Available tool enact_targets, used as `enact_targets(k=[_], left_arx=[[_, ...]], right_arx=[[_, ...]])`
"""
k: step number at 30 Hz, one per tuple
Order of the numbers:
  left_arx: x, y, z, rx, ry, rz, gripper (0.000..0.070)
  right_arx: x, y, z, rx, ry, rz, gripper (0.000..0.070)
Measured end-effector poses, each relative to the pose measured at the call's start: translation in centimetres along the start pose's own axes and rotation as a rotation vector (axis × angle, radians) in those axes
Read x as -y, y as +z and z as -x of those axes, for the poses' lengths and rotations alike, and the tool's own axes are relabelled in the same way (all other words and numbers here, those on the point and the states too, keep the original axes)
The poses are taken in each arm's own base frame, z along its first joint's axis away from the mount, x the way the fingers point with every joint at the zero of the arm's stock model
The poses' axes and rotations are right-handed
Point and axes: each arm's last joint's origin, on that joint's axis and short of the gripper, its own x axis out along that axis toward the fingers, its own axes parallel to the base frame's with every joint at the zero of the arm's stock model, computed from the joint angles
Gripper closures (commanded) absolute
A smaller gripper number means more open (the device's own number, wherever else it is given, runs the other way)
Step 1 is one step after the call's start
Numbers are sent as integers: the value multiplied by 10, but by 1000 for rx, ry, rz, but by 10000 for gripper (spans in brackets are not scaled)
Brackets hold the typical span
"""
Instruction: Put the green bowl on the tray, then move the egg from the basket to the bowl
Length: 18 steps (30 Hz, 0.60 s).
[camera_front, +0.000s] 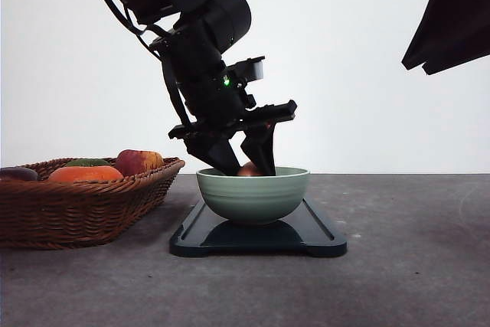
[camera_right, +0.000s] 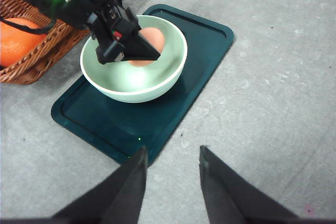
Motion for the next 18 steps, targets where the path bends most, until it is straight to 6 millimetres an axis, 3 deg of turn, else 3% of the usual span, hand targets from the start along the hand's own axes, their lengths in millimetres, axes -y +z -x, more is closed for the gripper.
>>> enact_targets(k=[14, 18], left_arx=[[3, -6, -6, -40, -2, -5, 468], [4, -7, -8, -48, -3, -6, 436]], right_arx=[[0, 0, 0, 0, 0, 0, 505], [0, 0, 0, 0, 0, 0, 505]])
